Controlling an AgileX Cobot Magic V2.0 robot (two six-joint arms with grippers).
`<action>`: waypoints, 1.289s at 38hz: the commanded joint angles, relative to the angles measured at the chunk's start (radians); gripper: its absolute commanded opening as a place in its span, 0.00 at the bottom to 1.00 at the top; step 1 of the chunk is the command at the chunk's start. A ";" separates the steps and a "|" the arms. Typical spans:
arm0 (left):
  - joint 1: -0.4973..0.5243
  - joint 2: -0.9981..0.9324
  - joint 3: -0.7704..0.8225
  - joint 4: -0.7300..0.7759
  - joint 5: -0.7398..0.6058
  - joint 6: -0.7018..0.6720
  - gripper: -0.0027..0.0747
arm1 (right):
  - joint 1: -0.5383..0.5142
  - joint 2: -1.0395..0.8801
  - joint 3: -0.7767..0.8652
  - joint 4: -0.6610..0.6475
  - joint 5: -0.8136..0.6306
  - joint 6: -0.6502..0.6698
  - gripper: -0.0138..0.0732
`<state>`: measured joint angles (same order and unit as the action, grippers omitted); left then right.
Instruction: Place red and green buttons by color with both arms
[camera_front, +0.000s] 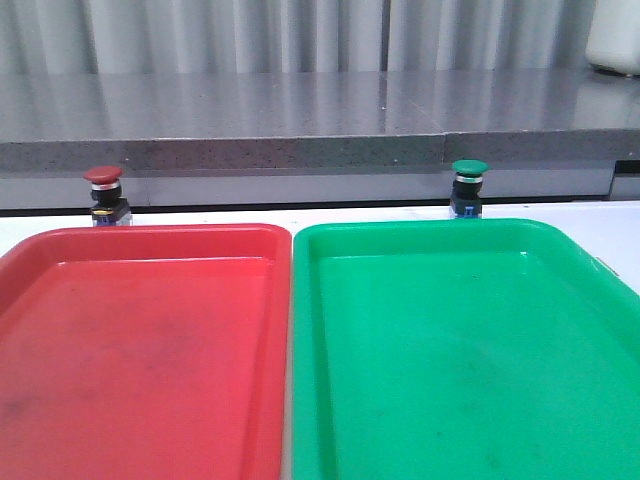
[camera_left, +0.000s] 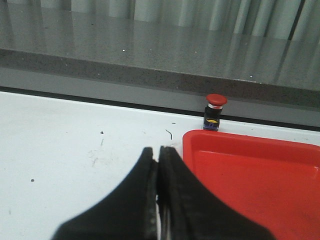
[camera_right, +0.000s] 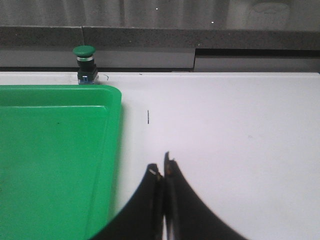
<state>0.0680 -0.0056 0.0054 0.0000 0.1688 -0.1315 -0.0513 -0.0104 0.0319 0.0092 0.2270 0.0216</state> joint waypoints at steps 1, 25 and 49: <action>0.002 -0.016 0.022 0.000 -0.087 -0.009 0.01 | -0.006 -0.017 -0.011 -0.009 -0.083 0.000 0.08; 0.002 -0.016 0.022 0.000 -0.087 -0.009 0.01 | -0.006 -0.017 -0.011 -0.009 -0.085 0.000 0.08; 0.002 -0.016 -0.011 -0.010 -0.402 -0.009 0.01 | -0.006 -0.017 -0.079 -0.009 -0.227 0.000 0.08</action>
<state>0.0680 -0.0056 0.0054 0.0086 -0.0926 -0.1315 -0.0513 -0.0104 0.0215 0.0092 0.1215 0.0216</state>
